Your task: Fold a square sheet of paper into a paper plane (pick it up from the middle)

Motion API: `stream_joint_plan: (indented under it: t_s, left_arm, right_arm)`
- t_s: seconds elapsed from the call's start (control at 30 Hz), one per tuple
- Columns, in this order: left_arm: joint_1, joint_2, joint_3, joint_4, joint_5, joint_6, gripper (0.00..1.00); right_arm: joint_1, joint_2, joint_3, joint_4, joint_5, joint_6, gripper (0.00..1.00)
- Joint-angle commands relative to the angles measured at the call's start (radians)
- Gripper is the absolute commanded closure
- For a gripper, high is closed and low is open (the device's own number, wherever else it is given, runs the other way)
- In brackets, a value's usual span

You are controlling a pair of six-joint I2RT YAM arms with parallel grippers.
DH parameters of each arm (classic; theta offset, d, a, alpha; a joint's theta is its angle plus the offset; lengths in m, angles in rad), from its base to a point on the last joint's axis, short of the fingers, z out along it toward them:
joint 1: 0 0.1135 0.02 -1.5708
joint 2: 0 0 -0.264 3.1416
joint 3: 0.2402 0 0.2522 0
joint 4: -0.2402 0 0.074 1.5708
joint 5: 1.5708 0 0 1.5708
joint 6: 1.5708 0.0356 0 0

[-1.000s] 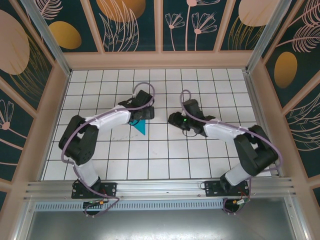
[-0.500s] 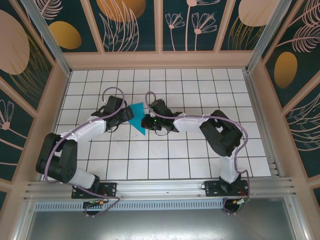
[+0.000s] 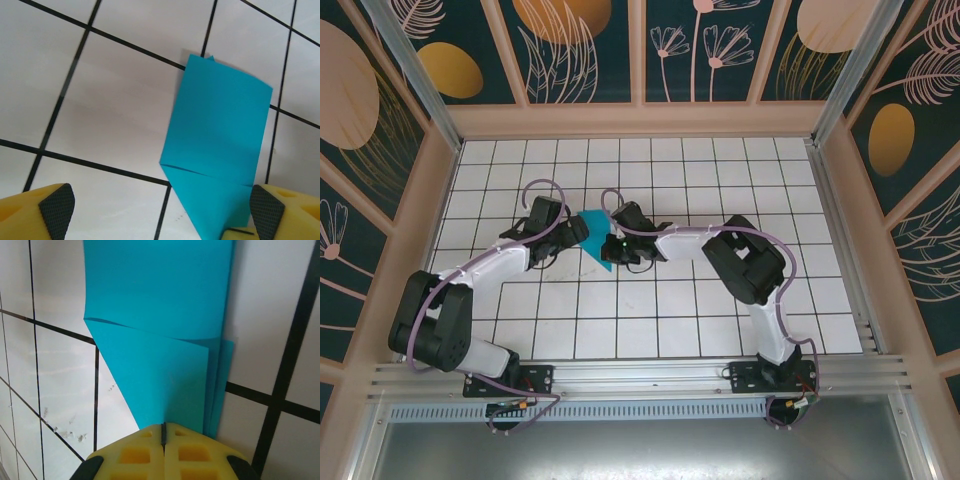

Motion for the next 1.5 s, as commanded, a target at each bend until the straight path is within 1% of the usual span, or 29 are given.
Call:
stream_joint_plan:
  t_s: [0.0,0.13,0.2,0.3,0.4,0.43,0.47,0.53,0.6,0.67,0.7,0.8,0.9,0.93,1.13,1.27,1.47]
  left_arm:
    - [0.006,-0.041,-0.029,0.051,0.063,0.000,0.07]
    - [0.006,-0.069,-0.045,0.072,0.117,-0.002,0.08]
    - [0.006,-0.084,-0.062,0.090,0.159,-0.006,0.12]
    - [0.006,-0.095,-0.093,0.140,0.262,-0.017,0.25]
    - [0.004,-0.091,-0.119,0.194,0.366,-0.036,0.43]
    - [0.004,-0.086,-0.127,0.212,0.391,-0.043,0.48]
    - [0.004,-0.081,-0.136,0.230,0.414,-0.053,0.52]
    - [-0.004,-0.067,-0.146,0.249,0.435,-0.068,0.55]
    - [-0.010,-0.059,-0.155,0.250,0.425,-0.083,0.56]
    - [-0.014,-0.058,-0.173,0.263,0.421,-0.105,0.56]
    - [-0.015,-0.058,-0.184,0.275,0.419,-0.122,0.55]
    - [-0.022,-0.062,-0.213,0.310,0.412,-0.176,0.50]
    - [-0.035,-0.059,-0.231,0.339,0.404,-0.225,0.46]
    - [-0.039,-0.059,-0.237,0.348,0.401,-0.239,0.45]
    - [-0.064,-0.056,-0.246,0.368,0.379,-0.266,0.40]
    - [-0.078,-0.043,-0.253,0.391,0.390,-0.286,0.37]
    - [-0.095,-0.028,-0.277,0.432,0.408,-0.343,0.35]
  right_arm:
    - [-0.018,0.013,0.006,-0.078,-0.004,-0.066,0.95]
    - [-0.028,-0.016,-0.040,-0.092,-0.041,-0.167,0.95]
    - [-0.040,-0.043,-0.087,-0.094,-0.077,-0.252,0.95]
    - [-0.063,-0.099,-0.173,-0.090,-0.118,-0.377,0.95]
    - [-0.098,-0.159,-0.248,-0.074,-0.170,-0.465,0.95]
    - [-0.105,-0.174,-0.261,-0.073,-0.196,-0.482,0.95]
    - [-0.113,-0.192,-0.270,-0.072,-0.222,-0.505,0.94]
    - [-0.116,-0.231,-0.273,-0.074,-0.228,-0.516,0.94]
    - [-0.119,-0.276,-0.272,-0.056,-0.223,-0.482,0.93]
    - [-0.121,-0.314,-0.275,-0.022,-0.209,-0.408,0.91]
    - [-0.120,-0.328,-0.276,-0.010,-0.182,-0.361,0.90]
    - [-0.115,-0.343,-0.280,0.031,-0.118,-0.225,0.89]
    - [-0.099,-0.324,-0.269,0.045,-0.056,-0.138,0.89]
    - [-0.094,-0.315,-0.263,0.054,-0.058,-0.119,0.89]
    - [-0.060,-0.242,-0.212,0.075,-0.049,-0.050,0.89]
    - [-0.061,-0.198,-0.195,0.064,-0.029,-0.029,0.89]
    - [-0.087,-0.182,-0.232,0.097,-0.016,-0.005,0.88]
